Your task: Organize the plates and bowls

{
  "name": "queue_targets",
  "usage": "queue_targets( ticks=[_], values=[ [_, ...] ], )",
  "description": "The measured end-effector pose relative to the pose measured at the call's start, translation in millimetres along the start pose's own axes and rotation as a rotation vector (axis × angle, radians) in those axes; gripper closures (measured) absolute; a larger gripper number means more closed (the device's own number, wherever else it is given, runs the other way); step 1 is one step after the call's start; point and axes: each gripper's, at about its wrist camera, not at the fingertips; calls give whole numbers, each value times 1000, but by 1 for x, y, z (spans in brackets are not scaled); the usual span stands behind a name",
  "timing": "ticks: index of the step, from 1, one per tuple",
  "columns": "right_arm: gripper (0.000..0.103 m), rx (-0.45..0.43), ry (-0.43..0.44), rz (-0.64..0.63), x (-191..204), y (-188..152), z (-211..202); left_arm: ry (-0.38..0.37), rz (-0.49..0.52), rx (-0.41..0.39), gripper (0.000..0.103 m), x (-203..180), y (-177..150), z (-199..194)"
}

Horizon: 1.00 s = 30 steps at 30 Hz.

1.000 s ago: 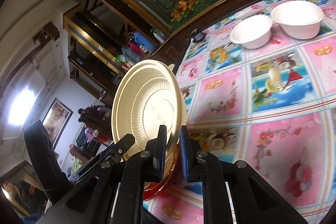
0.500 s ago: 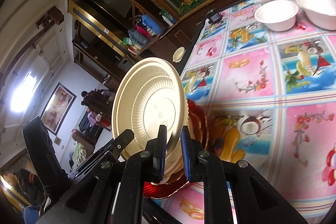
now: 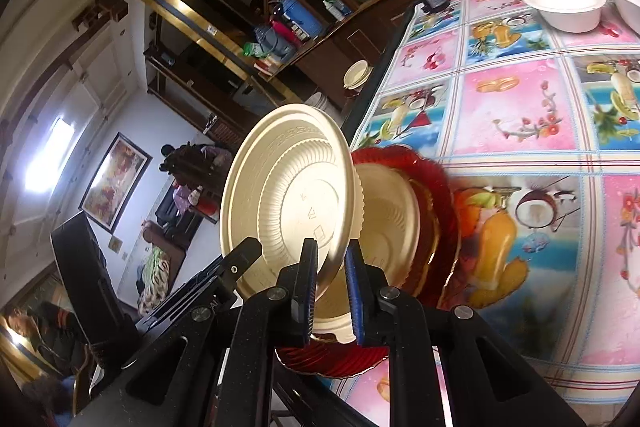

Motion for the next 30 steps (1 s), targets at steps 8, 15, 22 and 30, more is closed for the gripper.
queue_targets(
  ticks=[8,15,22,30],
  values=[
    [87,26,-14,24,-8,-7,6,1,12,35,83,-3,-8,8],
    [87,28,-17,37,-15,-8,4,0,23,46,83,-4,-11,9],
    [87,20,-22,36,-17,-10,1,1,31,60,82,-7,-13,12],
    [86,8,-37,9,-14,-12,-4,6,42,55,82,-10,-14,10]
  ],
)
Point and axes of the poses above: each gripper's, at about its wrist camera, not at the fingertips, and z roughly the way its jaws point, x to its left, y to its top, and after that the axes turned 3 degrees about -x, right-handed
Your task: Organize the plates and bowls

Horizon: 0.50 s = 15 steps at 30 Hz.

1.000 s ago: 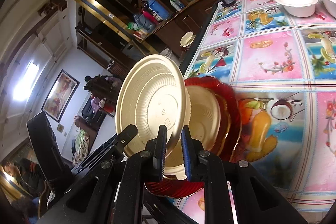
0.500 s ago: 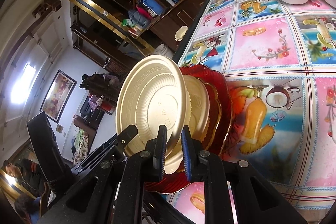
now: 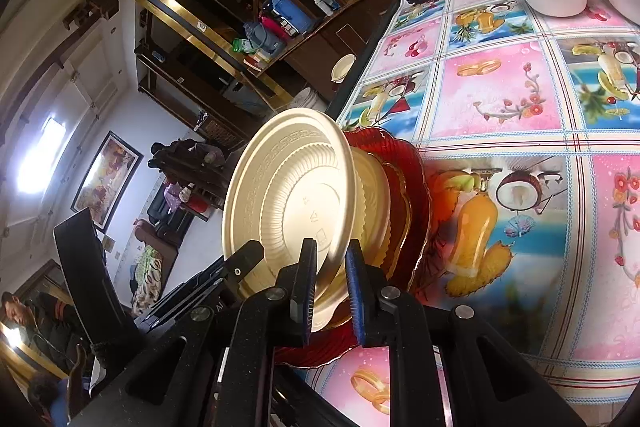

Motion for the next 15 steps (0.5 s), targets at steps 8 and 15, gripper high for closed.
queue_targets(
  ticks=[8,15],
  values=[
    [69,-46,-3,22,-13,8,-17,85,7,-88,41,2,4,-14],
    [66,-125,-53,59,-41,25,-36,123,0,-168,30,5,13,-27]
  ],
)
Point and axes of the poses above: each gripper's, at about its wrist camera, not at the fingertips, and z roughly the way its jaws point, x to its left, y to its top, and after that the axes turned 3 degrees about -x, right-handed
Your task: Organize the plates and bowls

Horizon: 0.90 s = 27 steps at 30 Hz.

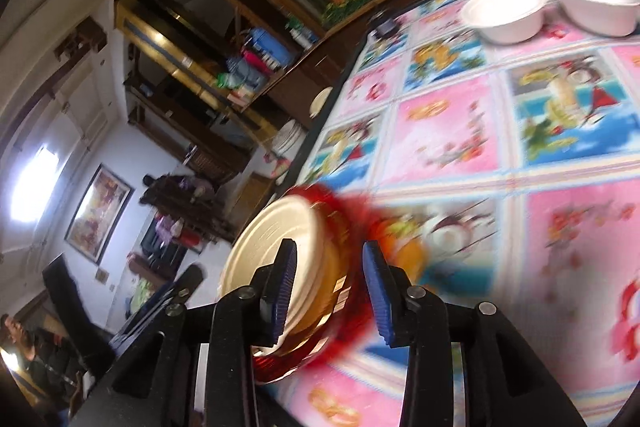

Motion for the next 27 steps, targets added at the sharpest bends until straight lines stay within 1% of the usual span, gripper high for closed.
queue_targets(
  ticks=[3,6,8,10,13,16,19,27],
  values=[
    [63,-63,-59,-4,-17,14,-10,-8,1,-11,30,-3,4,-3],
    [56,-137,-135,-21,-37,30,-23,-13,5,-30,24,-9,9,-8],
    [47,-193,-194,-41,-53,42,-32,-15,7,-41,23,-14,11,-12],
    [45,-222,-231,-39,-68,53,-38,-23,9,-54,21,-20,17,-16],
    [42,-235,-255,6,-93,67,-42,-35,21,-63,20,-34,24,-19],
    [40,-227,-240,54,-111,80,-44,-63,43,-76,20,-52,32,-23],
    [39,-230,-257,54,-120,87,-44,-99,78,-86,20,-82,43,-28],
    [39,-246,-248,99,-149,107,-53,-167,151,-118,19,-154,61,-35]
  ],
)
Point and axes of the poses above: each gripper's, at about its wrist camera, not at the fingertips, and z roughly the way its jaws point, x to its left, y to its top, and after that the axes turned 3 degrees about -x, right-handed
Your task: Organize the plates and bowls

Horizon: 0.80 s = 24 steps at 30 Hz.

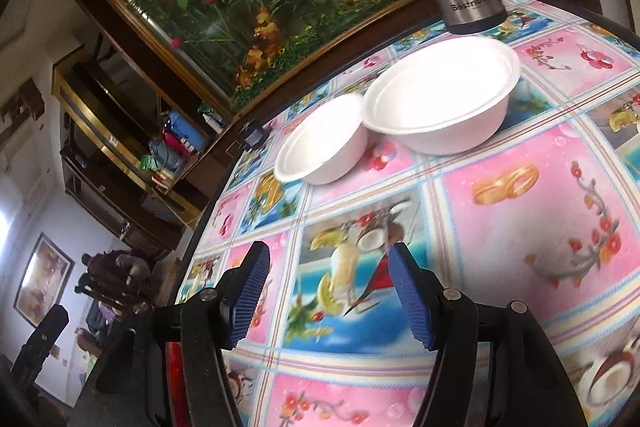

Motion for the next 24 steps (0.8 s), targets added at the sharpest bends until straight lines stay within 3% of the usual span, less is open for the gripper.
queue_targets(
  ticks=[13,24],
  values=[
    [37,-10,56,101,-29,29,-1,-87,63,24,19,-90,17,29],
    [37,40,70,113,-38,36,17,-132,21,104,19,-117,18,71]
  ],
)
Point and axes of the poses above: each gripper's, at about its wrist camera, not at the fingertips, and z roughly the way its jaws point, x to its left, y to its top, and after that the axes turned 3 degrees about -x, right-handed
